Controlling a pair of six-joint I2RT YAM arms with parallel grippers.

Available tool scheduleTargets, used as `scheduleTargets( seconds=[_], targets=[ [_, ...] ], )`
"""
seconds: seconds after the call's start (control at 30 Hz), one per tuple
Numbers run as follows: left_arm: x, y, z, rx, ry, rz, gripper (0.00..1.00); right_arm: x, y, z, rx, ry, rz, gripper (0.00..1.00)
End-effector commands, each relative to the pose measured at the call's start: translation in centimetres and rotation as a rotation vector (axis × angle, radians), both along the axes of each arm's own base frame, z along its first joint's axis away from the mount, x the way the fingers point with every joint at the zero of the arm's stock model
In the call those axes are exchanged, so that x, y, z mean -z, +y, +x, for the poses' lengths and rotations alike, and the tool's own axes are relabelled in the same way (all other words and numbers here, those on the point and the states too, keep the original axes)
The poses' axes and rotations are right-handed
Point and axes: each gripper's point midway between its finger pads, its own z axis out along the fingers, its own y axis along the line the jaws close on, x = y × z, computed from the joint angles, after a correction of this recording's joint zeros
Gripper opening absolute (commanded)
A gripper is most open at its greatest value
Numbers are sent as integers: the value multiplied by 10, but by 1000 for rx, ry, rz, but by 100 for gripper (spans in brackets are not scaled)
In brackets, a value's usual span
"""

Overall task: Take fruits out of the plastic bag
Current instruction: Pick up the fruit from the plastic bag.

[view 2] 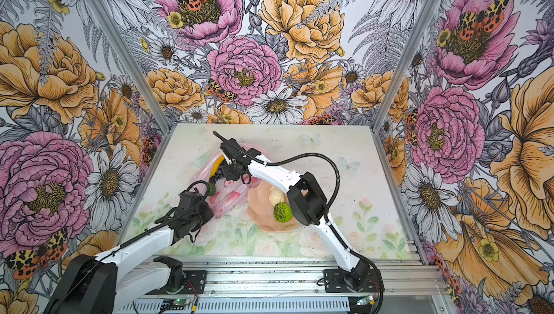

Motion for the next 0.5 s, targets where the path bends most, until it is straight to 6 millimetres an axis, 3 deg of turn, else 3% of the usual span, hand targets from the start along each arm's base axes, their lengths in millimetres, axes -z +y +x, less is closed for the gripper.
scheduleTargets(
  seconds=[0.0, 0.23, 0.47],
  targets=[
    [-3, -6, 4, 30, -14, -15, 0, -37, -4, -10, -21, -54, 24, 49],
    [-3, -7, 5, 34, -14, -15, 0, -67, -21, -43, -59, -94, 9, 49],
    [-4, -8, 5, 38, -14, -19, 0, -81, -61, -87, -46, -108, -43, 48]
  ],
)
